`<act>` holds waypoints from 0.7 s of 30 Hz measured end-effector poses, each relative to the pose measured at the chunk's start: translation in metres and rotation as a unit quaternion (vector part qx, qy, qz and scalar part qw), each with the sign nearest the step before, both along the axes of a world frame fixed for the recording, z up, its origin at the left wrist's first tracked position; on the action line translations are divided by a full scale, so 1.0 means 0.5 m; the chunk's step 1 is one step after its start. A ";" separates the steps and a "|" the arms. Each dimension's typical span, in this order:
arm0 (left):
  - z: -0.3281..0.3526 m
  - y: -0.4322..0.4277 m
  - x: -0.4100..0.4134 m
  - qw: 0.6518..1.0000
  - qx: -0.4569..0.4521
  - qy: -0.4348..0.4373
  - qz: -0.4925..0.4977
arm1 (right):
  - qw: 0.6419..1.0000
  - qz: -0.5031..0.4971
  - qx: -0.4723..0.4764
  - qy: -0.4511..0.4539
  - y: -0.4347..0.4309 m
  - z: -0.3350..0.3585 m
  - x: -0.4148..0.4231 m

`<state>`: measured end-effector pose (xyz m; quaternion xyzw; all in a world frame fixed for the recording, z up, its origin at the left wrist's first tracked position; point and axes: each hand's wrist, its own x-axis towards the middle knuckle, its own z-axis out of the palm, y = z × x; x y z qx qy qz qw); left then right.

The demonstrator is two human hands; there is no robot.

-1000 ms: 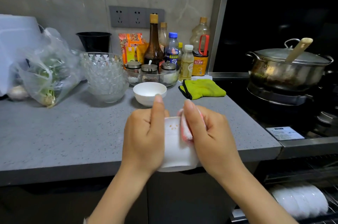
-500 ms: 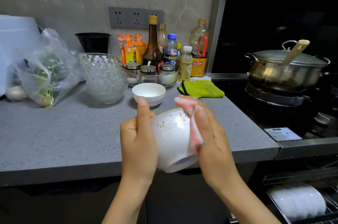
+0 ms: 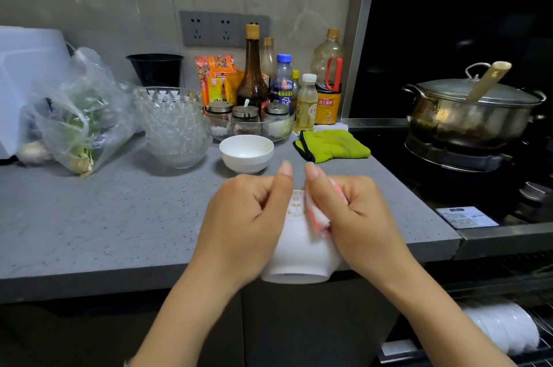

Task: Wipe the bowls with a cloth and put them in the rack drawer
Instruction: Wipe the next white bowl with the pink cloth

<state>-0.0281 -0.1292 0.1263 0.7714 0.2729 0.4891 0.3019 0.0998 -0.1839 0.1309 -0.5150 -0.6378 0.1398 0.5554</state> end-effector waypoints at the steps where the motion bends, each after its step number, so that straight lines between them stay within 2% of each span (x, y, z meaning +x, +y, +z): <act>1: 0.002 -0.002 0.005 1.000 0.008 -0.020 0.013 | 1.000 -0.007 0.012 0.000 0.002 -0.002 -0.003; 5: -0.010 0.001 0.020 0.986 -0.033 -0.153 0.058 | 0.995 -0.052 0.079 -0.011 0.003 -0.018 -0.021; 8: -0.024 0.007 0.036 0.963 -0.097 -0.231 0.101 | 0.980 -0.110 0.113 -0.122 -0.001 -0.049 -0.044; 11: -0.034 0.004 0.053 0.949 -0.118 -0.265 0.120 | 0.946 -0.175 0.128 -0.241 -0.003 -0.074 -0.065; 13: -0.038 0.001 0.059 0.948 -0.133 -0.270 0.107 | 0.940 -0.181 0.147 -0.249 -0.001 -0.076 -0.066; 16: -0.032 0.000 0.057 0.935 -0.169 -0.292 0.111 | 0.967 -0.140 0.146 -0.155 0.001 -0.058 -0.051; 18: -0.029 -0.003 0.054 0.917 -0.213 -0.324 0.097 | 0.990 -0.074 0.119 -0.005 0.002 -0.051 -0.041; 19: -0.029 -0.005 0.052 0.909 -0.234 -0.335 0.084 | 0.992 -0.040 0.098 0.065 0.004 -0.051 -0.035; 21: -0.033 -0.008 0.047 0.897 -0.266 -0.346 0.062 | 0.987 0.001 0.055 0.151 0.010 -0.055 -0.024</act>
